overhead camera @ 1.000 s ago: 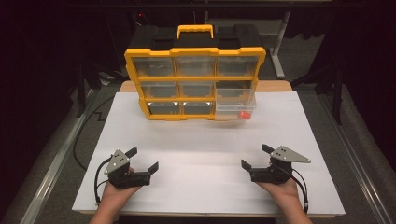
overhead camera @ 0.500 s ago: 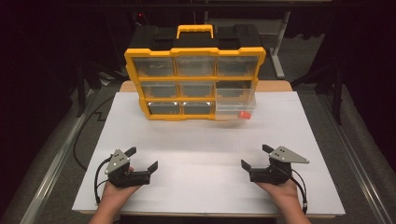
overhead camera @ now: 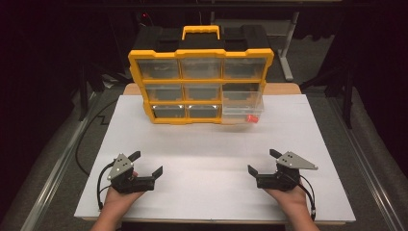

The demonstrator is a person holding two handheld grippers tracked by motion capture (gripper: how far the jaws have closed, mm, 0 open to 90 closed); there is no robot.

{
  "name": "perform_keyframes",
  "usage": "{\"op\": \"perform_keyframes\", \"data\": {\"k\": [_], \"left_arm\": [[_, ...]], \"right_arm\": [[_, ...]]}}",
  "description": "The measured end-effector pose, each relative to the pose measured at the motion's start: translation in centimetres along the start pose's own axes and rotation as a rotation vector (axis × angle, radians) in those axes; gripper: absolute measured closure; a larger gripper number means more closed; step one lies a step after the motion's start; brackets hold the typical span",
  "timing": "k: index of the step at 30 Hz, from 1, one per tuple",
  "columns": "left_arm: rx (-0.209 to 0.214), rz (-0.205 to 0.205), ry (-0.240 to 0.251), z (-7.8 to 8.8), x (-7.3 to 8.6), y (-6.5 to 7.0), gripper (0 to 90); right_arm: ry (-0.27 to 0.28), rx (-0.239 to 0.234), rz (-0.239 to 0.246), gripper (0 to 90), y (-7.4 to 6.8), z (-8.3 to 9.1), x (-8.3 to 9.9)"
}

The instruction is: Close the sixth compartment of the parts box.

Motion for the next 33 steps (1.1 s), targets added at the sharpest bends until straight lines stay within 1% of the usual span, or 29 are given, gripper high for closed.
{"op": "perform_keyframes", "data": {"k": [2, 4, 5, 9, 12, 14, 15, 17, 20, 22, 24, 25, 29, 31, 33], "left_arm": [[0.001, 0.001, -0.002, -0.21, 0.02, 0.12, 0.2], [0.004, -0.005, -0.001, -0.32, -0.09, 0.14, 0.2], [0.003, 0.001, 0.004, -0.36, -0.15, 0.16, 0.2], [0.002, -0.005, -0.004, -0.27, -0.02, 0.1, 0.2], [0.0, -0.006, -0.005, -0.3, -0.02, 0.11, 0.2], [0.003, -0.005, -0.003, -0.39, -0.03, 0.2, 0.2], [0.004, -0.007, -0.006, -0.4, 0.0, 0.23, 0.2], [0.003, -0.014, -0.012, -0.39, 0.1, 0.22, 0.2], [0.004, -0.008, -0.007, -0.36, 0.03, 0.23, 0.3], [0.005, -0.008, -0.006, -0.33, 0.02, 0.24, 0.2], [0.005, -0.013, -0.007, -0.3, 0.03, 0.22, 0.2], [0.005, -0.011, -0.006, -0.3, 0.01, 0.24, 0.2], [0.006, -0.014, -0.007, -0.3, 0.03, 0.24, 0.3], [0.007, -0.015, -0.009, -0.29, 0.04, 0.26, 0.2], [0.008, -0.01, -0.006, -0.3, 0.02, 0.3, 0.3]], "right_arm": [[-0.002, 0.004, -0.005, 2.2, -0.04, 0.11, 0.04], [0.006, 0.009, -0.003, 5.1, 0.0, 0.36, 0.02], [0.008, 0.01, -0.007, 6.8, -0.02, 0.5, 0.03], [0.023, 0.006, 0.002, 13.3, 0.0, 0.8, -0.18], [0.024, 0.002, -0.002, 16.9, 0.02, 0.74, -0.2], [0.025, -0.003, 0.012, 22.5, -0.06, 0.78, -0.25], [0.029, -0.006, 0.02, 23.9, -0.13, 0.81, -0.31], [0.034, -0.009, 0.02, 27.6, -0.24, 0.89, -0.42], [0.043, -0.015, 0.028, 33.0, -0.32, 0.97, -0.52], [0.037, -0.019, 0.029, 38.0, -0.37, 0.96, -0.48], [0.029, -0.027, 0.023, 41.1, -0.48, 0.91, -0.38], [0.023, -0.03, 0.029, 42.7, -0.47, 0.91, -0.31], [0.026, -0.03, 0.028, 49.3, -0.58, 0.97, -0.34], [0.021, -0.034, 0.024, 53.8, -0.6, 0.96, -0.3], [0.011, -0.029, 0.016, 60.6, -0.58, 0.96, -0.21]]}}
Point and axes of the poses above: each handheld gripper's, and its own axes: z roughly backward along the jaws, x roughly out of its underside, y roughly to its right, the point moved 9 cm from there along -z, roughly forward along the jaws, and after that the axes turned 9 degrees about -x, right-handed, at the moved point
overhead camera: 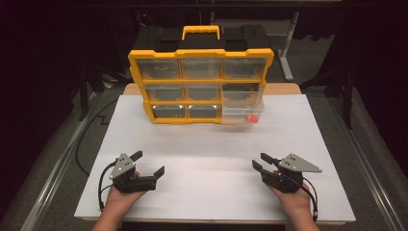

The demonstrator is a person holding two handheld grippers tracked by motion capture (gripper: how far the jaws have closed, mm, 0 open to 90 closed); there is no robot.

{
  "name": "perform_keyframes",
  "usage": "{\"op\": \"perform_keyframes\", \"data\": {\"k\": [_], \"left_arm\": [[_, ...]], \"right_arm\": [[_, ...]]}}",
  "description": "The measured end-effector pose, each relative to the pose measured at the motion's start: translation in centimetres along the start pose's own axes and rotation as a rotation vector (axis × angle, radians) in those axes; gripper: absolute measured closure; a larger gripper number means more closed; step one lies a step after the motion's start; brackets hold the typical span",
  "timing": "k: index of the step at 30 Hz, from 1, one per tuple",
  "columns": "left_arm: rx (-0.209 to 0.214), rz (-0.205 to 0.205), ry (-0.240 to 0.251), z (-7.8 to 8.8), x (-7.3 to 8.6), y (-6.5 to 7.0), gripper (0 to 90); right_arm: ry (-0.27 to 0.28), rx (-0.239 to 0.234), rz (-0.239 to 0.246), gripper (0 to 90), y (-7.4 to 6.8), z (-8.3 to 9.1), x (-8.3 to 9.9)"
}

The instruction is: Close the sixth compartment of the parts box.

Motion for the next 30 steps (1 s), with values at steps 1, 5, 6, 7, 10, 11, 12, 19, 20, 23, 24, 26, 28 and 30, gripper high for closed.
{"op": "perform_keyframes", "data": {"k": [1, 5, 6, 7, 10, 11, 12, 19, 20, 23, 24, 26, 28, 30], "left_arm": [[0.0, 0.001, 0.0, 0.0, 0.0, 0.0, 0.3], [0.001, 0.0, 0.001, 0.0, 0.0, 0.0, 0.2], [0.001, 0.0, 0.001, 0.0, 0.0, 0.0, 0.2], [0.001, 0.0, 0.001, 0.0, 0.0, 0.0, 0.2], [0.001, 0.0, 0.002, 0.0, 0.0, 0.0, 0.2], [0.001, 0.0, 0.002, 0.0, 0.0, 0.0, 0.2], [0.002, 0.0, 0.001, 0.0, 0.0, 0.1, 0.2], [0.003, 0.0, 0.002, -0.1, 0.0, 0.1, 0.2], [0.003, -0.003, 0.0, -0.1, 0.0, 0.1, 0.2], [0.004, -0.005, 0.002, 0.0, 0.0, 0.0, 0.2], [0.004, -0.004, 0.002, 0.0, 0.0, 0.0, 0.2], [0.007, -0.004, 0.006, 0.0, 0.0, -0.1, 0.2], [0.007, 0.003, 0.011, 0.0, -0.1, -0.1, 0.2], [0.007, -0.005, 0.009, 0.0, -0.1, -0.1, 0.3]], "right_arm": [[0.0, 0.001, -0.001, 62.8, 0.0, 0.0, 0.0], [0.003, 0.014, 0.001, 75.7, 0.0, 0.2, -0.2], [0.005, 0.018, 0.006, 78.8, 0.0, 0.2, -0.2], [0.004, 0.02, 0.008, 81.2, 0.0, 0.2, -0.2], [0.0, 0.039, 0.015, 90.0, 0.1, 0.2, -0.2], [0.001, 0.042, 0.016, 90.0, 0.1, 0.3, -0.3], [0.004, 0.043, 0.015, 90.0, 0.1, 0.4, -0.3], [0.027, 0.044, 0.009, 90.0, 0.1, 0.3, -0.6], [0.03, 0.047, 0.011, 90.0, 0.1, 0.1, -0.7], [0.028, 0.055, 0.021, 90.0, 0.0, -0.3, -0.7], [0.028, 0.059, 0.024, 90.0, 0.0, -0.5, -0.8], [0.035, 0.061, 0.024, 90.0, 0.0, -0.9, -0.9], [0.041, 0.064, 0.02, 90.0, 0.1, -1.3, -1.1], [0.039, 0.062, 0.018, 90.0, 0.1, -1.8, -1.3]]}}
Point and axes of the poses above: each handheld gripper's, and its own axes: z roughly backward along the jaws, x roughly out of its underside, y roughly to its right, the point moved 9 cm from there along -z, roughly forward along the jaws, and after that the axes turned 9 degrees about -x, right-handed, at the moved point
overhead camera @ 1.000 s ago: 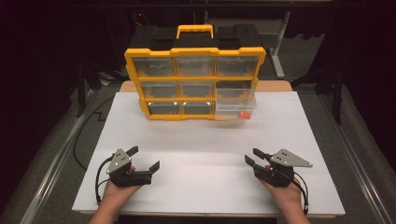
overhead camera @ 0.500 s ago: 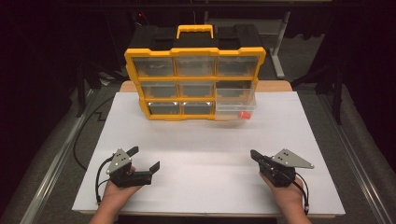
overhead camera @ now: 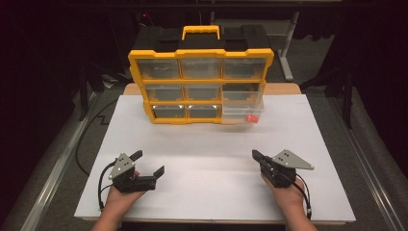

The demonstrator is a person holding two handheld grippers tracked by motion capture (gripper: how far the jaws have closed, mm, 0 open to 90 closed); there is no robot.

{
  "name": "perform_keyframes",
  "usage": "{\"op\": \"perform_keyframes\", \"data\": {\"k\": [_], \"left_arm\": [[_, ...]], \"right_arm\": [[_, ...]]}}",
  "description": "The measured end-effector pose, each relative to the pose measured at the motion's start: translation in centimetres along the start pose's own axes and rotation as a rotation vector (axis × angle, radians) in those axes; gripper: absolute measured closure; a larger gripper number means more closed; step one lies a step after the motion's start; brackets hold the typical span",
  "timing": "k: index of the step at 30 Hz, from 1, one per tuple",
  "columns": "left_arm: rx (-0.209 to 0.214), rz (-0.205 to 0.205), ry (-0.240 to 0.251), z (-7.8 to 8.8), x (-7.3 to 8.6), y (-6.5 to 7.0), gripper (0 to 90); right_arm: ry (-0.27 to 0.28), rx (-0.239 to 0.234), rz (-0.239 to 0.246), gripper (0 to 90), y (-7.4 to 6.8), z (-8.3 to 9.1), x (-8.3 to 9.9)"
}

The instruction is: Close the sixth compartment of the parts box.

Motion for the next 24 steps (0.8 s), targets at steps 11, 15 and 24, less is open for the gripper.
{"op": "perform_keyframes", "data": {"k": [11, 15, 24], "left_arm": [[0.001, 0.005, 0.007, -0.1, -0.1, 0.0, 0.4], [0.004, 0.003, 0.011, -0.1, -0.1, 0.0, 0.3], [0.005, -0.01, 0.01, -0.2, -0.1, 0.2, 0.3]], "right_arm": [[0.008, 0.022, 0.012, 90.0, 0.5, -2.4, -1.7], [0.013, 0.027, 0.008, 90.0, 0.6, -3.1, -2.3], [0.042, 0.036, 0.011, 90.0, 0.8, -4.4, -4.0]]}}
Point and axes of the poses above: each handheld gripper's, and its own axes: z roughly backward along the jaws, x roughly out of its underside, y roughly to its right, the point moved 9 cm from there along -z, roughly forward along the jaws, and after that the axes turned 9 degrees about -x, right-handed, at the moved point
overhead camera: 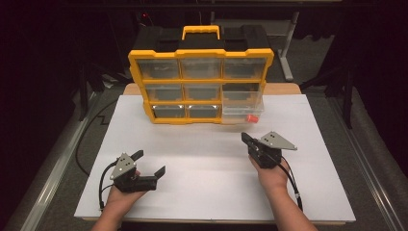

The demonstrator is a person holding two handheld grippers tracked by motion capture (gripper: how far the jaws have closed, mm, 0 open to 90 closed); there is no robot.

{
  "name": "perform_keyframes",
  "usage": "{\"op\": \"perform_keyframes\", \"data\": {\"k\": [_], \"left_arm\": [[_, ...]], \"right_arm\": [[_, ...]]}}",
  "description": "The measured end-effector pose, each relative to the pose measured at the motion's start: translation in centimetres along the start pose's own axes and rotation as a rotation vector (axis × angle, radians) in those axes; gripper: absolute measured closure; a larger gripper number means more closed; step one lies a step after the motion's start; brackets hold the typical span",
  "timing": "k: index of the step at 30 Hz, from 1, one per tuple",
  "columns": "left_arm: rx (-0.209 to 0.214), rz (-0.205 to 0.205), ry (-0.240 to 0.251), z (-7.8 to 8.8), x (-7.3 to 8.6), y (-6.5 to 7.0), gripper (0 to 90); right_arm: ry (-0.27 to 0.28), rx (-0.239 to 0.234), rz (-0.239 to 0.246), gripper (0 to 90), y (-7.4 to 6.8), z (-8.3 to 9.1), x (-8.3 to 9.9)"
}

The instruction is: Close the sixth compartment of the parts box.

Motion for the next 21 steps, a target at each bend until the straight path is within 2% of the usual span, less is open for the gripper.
{"op": "perform_keyframes", "data": {"k": [5, 12, 21], "left_arm": [[-0.001, -0.003, -0.001, 0.0, 0.0, 0.0, 0.2], [0.0, -0.003, 0.003, 0.0, 0.0, 0.0, 0.2], [0.006, 0.005, 0.012, 0.1, -0.2, 0.0, 0.3]], "right_arm": [[0.011, 0.005, 0.015, 90.0, 0.1, -0.5, -1.0], [0.03, 0.02, 0.006, 90.0, 0.4, -0.8, -2.3], [0.06, 0.03, 0.034, 90.0, 0.2, -0.7, -4.2]]}}
Point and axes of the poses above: each handheld gripper's, and its own axes: z roughly backward along the jaws, x roughly out of its underside, y roughly to its right, the point moved 9 cm from there along -z, roughly forward along the jaws, and after that the axes turned 9 degrees about -x, right-handed, at the moved point
